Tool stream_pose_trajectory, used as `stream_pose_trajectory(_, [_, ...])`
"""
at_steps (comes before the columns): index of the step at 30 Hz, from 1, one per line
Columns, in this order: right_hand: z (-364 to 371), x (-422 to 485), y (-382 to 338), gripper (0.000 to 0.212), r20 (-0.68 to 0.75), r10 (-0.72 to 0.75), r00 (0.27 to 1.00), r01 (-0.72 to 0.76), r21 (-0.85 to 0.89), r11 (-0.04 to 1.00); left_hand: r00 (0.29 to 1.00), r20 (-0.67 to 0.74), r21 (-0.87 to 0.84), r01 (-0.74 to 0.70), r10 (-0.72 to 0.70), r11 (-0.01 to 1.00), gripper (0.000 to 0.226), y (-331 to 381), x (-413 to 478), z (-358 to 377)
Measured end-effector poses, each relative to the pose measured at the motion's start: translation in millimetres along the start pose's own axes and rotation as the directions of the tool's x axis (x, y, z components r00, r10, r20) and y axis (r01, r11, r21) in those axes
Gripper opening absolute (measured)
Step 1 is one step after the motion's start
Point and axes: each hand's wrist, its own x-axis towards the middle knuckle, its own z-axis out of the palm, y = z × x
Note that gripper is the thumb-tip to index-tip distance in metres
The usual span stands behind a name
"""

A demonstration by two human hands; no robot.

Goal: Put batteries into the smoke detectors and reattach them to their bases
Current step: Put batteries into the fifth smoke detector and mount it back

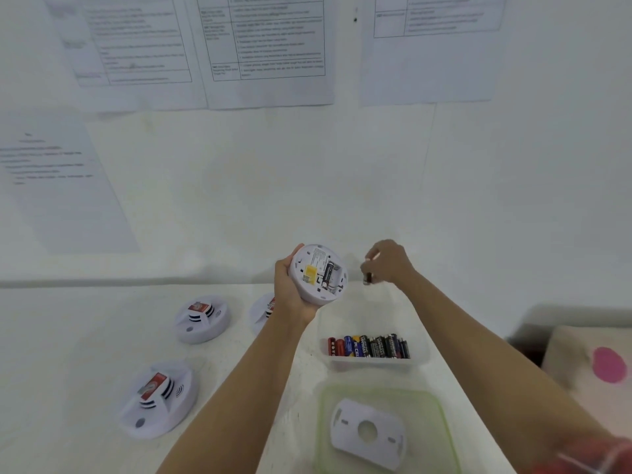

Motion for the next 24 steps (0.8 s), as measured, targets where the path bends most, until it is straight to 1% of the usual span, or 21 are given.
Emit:
stream_pose_trajectory(1, [-4.3,-6.6,-5.9,0.01,-0.033,0.009,0.999,-0.003,0.177,0.984,1.0,0.005,-0.008,-0.005,0.005,1.0,0.056,1.1,-4.4,0.5])
stream_pose_trajectory(2, [-8.5,-15.5,-12.3,0.014,-0.032,0.015,0.999,-0.004,0.334,0.943,1.0,0.013,-0.01,-0.005,0.006,1.0,0.055,2.0,-8.5,0.4])
stream_pose_trajectory(3, [-10.8,-24.8,-18.2,0.017,-0.008,-0.001,1.0,0.004,0.444,0.896,1.0,0.021,-0.011,-0.01,0.01,1.0,0.055,2.0,-12.1,-0.5])
stream_pose_trajectory(4, [-11.2,-34.9,-23.6,0.019,0.029,-0.028,0.999,0.01,0.502,0.865,1.0,0.028,-0.003,-0.012,0.012,1.0,0.056,1.9,-16.0,-1.4])
stream_pose_trajectory(6, [-8.0,-57.2,-33.4,0.023,0.074,-0.08,0.994,0.029,0.533,0.846,0.999,0.032,0.016,-0.016,0.015,1.0,0.057,2.8,-26.0,-2.9])
stream_pose_trajectory(8, [0.1,-77.1,-37.9,0.024,0.04,-0.118,0.992,0.084,0.489,0.868,0.999,0.031,0.018,-0.016,0.016,1.0,0.054,3.6,-37.4,-6.7])
stream_pose_trajectory(11, [15.4,-102.9,-41.4,0.025,-0.043,-0.161,0.986,0.166,0.333,0.928,1.0,0.011,-0.029,-0.02,0.021,0.999,0.031,6.6,-53.0,-16.8])
stream_pose_trajectory(12, [20.6,-110.2,-42.5,0.026,-0.063,-0.164,0.984,0.176,0.289,0.941,1.0,0.013,-0.028,-0.019,0.02,0.999,0.027,7.3,-57.2,-21.0])
stream_pose_trajectory(15, [33.1,-130.1,-45.3,0.028,-0.106,-0.162,0.981,0.181,0.209,0.961,0.999,0.029,-0.003,0.013,-0.013,1.0,0.028,8.4,-73.8,-32.0])
stream_pose_trajectory(17, [38.7,-143.0,-47.1,0.03,-0.116,-0.166,0.979,0.183,0.163,0.969,0.998,0.057,0.035,0.019,-0.021,0.999,0.042,8.3,-82.6,-39.4])
stream_pose_trajectory(19, [42.2,-155.1,-49.1,0.028,-0.107,-0.166,0.98,0.18,0.145,0.973,0.996,0.066,0.078,0.047,-0.052,0.996,0.05,8.7,-91.2,-44.6])
stream_pose_trajectory(21, [44.8,-164.8,-51.4,0.025,-0.071,-0.172,0.983,0.179,0.1,0.979,0.996,0.059,0.084,0.061,-0.066,0.995,0.044,8.1,-95.9,-52.0])
stream_pose_trajectory(23, [46.9,-170.6,-51.3,0.025,-0.009,-0.179,0.984,0.179,0.029,0.983,0.998,0.015,0.068,0.059,-0.06,0.996,0.032,7.6,-95.5,-59.5])
stream_pose_trajectory(24, [47.5,-172.9,-51.3,0.025,0.028,-0.182,0.983,0.182,0.005,0.983,0.998,-0.016,0.071,0.058,-0.057,0.996,0.033,7.0,-93.0,-63.1])
